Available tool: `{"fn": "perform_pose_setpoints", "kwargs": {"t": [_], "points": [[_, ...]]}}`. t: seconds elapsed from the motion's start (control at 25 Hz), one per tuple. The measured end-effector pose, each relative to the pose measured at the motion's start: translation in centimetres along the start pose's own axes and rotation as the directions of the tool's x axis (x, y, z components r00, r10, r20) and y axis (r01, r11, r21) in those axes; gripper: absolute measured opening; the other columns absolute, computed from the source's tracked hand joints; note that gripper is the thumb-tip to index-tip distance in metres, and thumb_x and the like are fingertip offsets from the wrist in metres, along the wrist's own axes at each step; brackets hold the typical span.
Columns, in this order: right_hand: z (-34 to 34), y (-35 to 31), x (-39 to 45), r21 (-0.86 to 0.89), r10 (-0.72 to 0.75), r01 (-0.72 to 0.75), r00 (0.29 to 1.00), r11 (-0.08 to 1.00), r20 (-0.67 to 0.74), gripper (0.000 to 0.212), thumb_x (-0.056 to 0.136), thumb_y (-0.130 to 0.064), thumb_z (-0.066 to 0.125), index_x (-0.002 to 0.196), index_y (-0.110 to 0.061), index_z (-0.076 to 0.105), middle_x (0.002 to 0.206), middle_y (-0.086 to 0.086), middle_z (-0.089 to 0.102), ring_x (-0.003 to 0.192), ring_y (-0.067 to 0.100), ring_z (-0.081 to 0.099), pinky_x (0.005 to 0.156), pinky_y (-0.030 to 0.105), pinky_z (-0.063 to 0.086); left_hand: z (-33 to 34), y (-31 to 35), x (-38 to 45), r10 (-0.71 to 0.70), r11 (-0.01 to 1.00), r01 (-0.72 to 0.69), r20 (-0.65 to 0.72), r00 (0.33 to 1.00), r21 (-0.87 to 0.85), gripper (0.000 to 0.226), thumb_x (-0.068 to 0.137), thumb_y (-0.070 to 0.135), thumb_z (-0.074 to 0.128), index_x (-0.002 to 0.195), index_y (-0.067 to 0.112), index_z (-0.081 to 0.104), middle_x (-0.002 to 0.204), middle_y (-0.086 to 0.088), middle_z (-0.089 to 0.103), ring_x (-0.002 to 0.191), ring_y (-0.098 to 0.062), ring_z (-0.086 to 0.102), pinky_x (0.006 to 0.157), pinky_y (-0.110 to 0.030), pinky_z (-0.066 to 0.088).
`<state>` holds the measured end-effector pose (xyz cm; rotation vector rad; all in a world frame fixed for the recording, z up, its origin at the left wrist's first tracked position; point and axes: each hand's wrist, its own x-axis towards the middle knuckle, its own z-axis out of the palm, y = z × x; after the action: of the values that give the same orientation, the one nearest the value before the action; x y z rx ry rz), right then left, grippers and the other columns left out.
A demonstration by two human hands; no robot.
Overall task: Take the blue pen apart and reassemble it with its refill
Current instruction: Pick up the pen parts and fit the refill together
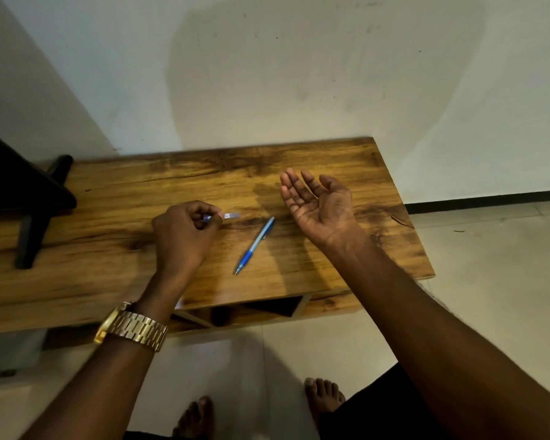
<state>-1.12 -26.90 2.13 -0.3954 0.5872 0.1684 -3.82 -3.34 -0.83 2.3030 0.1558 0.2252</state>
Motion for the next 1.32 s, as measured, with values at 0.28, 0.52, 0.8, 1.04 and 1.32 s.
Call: {"fn": "perform_pose_setpoints", "kwargs": {"t": [0.28, 0.52, 0.8, 1.04, 1.32], "points": [[0.1, 0.0, 0.0, -0.044, -0.018, 0.021, 0.998, 0.999, 0.056, 0.042, 0.102, 0.012, 0.022, 0.121, -0.001, 0.058, 0.113, 0.026, 0.074, 0.145, 0.042, 0.058, 0.112, 0.043, 0.050, 0.6, -0.6, 0.0, -0.047, 0.951, 0.055, -0.034, 0.998, 0.304, 0.013, 0.096, 0.044, 0.078, 0.106, 0.036, 0.082, 0.118, -0.002, 0.074, 0.112, -0.027, 0.068, 0.072, -0.032, 0.043], [0.1, -0.2, 0.3, -0.062, -0.043, 0.047, 0.997, 0.997, 0.062, 0.053, 0.099, 0.022, 0.017, 0.131, 0.000, 0.054, 0.116, 0.027, 0.073, 0.146, 0.043, 0.058, 0.112, 0.043, 0.051, 0.9, 1.2, -0.6, 0.094, 0.986, -0.092, -0.010, 0.995, 0.138, 0.018, 0.099, 0.048, 0.071, 0.113, 0.036, 0.074, 0.120, 0.005, 0.070, 0.108, -0.017, 0.070, 0.068, -0.034, 0.056], [0.0, -0.5, 0.7, -0.092, -0.097, 0.102, 0.994, 0.990, 0.059, 0.059, 0.097, 0.027, 0.016, 0.138, 0.000, 0.047, 0.119, 0.028, 0.070, 0.147, 0.045, 0.056, 0.112, 0.041, 0.051, 4.2, 3.5, -2.7, 0.132, 0.948, -0.181, 0.197, 0.972, 0.260, 0.030, 0.090, 0.060, 0.078, 0.104, 0.034, 0.074, 0.106, 0.015, 0.070, 0.095, -0.005, 0.069, 0.076, -0.039, 0.064], [-0.1, -0.9, 0.3, -0.113, -0.112, 0.119, 0.992, 0.986, 0.066, 0.063, 0.098, 0.026, 0.016, 0.150, 0.002, 0.042, 0.131, 0.032, 0.066, 0.146, 0.045, 0.057, 0.111, 0.042, 0.051, 4.0, 3.6, -2.6, 0.160, 0.974, -0.188, 0.198, 0.967, 0.127, 0.016, 0.096, 0.039, 0.080, 0.106, 0.028, 0.075, 0.105, 0.013, 0.075, 0.093, -0.004, 0.070, 0.075, -0.034, 0.063], [0.4, -0.2, -0.8, -0.241, -0.093, 0.149, 0.969, 0.959, 0.227, 0.059, 0.098, 0.025, 0.023, 0.147, 0.000, 0.045, 0.131, 0.032, 0.073, 0.133, 0.043, 0.068, 0.113, 0.043, 0.056, 1.1, 4.4, -1.5, 0.335, 0.929, -0.307, 0.118, 0.935, -0.209, 0.030, 0.099, 0.023, 0.079, 0.129, 0.029, 0.077, 0.106, 0.012, 0.078, 0.095, 0.001, 0.073, 0.081, -0.009, 0.056]]}}
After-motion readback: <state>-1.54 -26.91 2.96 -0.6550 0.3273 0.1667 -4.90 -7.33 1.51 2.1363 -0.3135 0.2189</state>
